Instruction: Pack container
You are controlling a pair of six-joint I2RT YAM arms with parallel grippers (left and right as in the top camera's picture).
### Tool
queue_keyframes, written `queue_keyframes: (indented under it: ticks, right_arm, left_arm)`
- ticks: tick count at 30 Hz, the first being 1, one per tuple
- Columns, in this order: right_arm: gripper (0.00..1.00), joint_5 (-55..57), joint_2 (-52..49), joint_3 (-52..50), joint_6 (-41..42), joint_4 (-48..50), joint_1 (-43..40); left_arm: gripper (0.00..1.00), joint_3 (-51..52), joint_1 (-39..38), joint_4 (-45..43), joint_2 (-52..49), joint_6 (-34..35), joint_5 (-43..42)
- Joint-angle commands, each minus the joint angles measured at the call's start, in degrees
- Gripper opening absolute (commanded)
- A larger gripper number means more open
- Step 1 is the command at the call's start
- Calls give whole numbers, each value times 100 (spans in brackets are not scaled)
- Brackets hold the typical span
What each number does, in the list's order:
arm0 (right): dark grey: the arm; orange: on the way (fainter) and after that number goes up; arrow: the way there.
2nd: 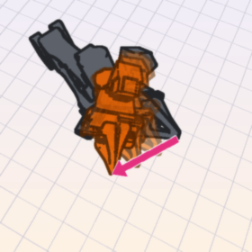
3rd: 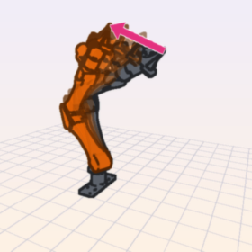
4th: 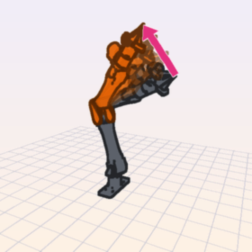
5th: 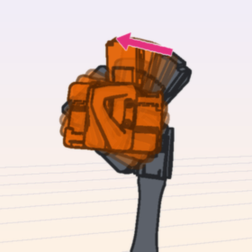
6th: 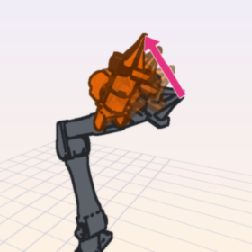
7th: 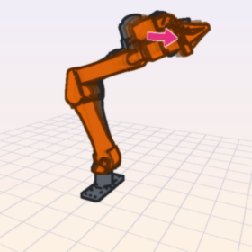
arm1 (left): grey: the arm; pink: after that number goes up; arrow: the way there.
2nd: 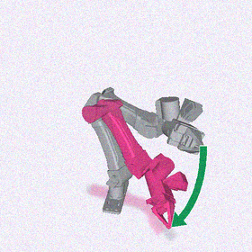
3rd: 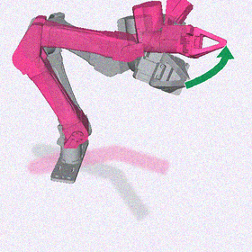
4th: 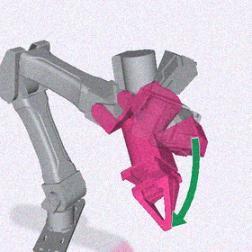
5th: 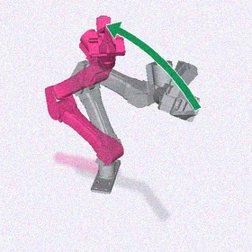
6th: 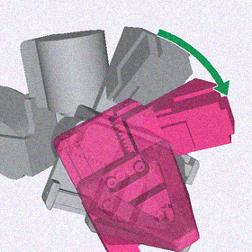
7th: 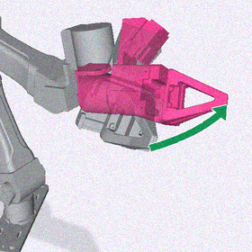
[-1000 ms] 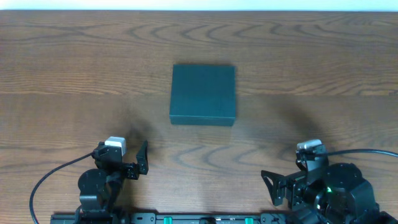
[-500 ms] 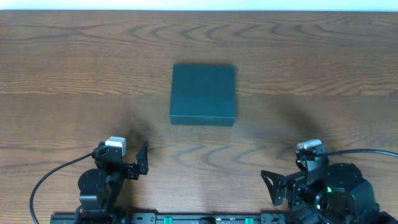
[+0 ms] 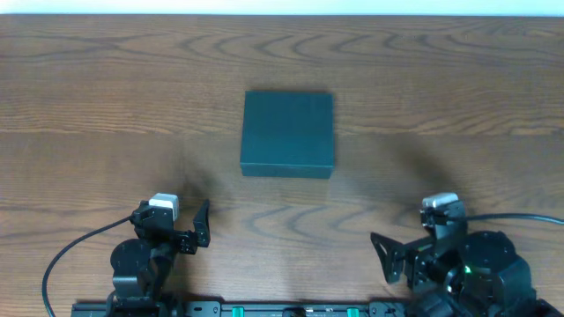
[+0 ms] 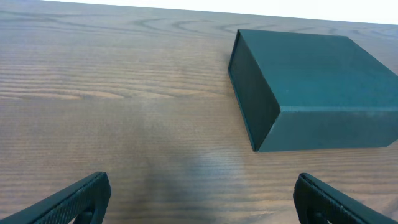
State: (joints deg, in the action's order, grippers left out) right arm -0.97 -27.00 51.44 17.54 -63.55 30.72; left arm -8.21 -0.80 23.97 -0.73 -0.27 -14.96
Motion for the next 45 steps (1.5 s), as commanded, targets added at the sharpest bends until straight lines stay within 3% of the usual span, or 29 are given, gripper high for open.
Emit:
queue_keyframes:
  ticks: [1, 9, 19, 27, 45]
  right_arm:
    - [99, 203, 330, -610, -520, 439, 44]
    - [99, 203, 1349, -2564, -544, 2120, -33]
    - [99, 203, 2675, -3773, -540, 2291, -33]
    - [99, 175, 2669, -4249, -540, 2354, -33]
    - [99, 160, 2669, -4240, -540, 2356, -33]
  left_arm:
    - [95, 125, 28, -2, 52, -105, 37]
    - [95, 125, 28, -4, 52, -105, 35]
    - [95, 125, 28, -2, 52, -103, 37]
    - [95, 125, 28, -2, 52, -103, 37]
    - [95, 125, 28, -2, 52, -103, 37]
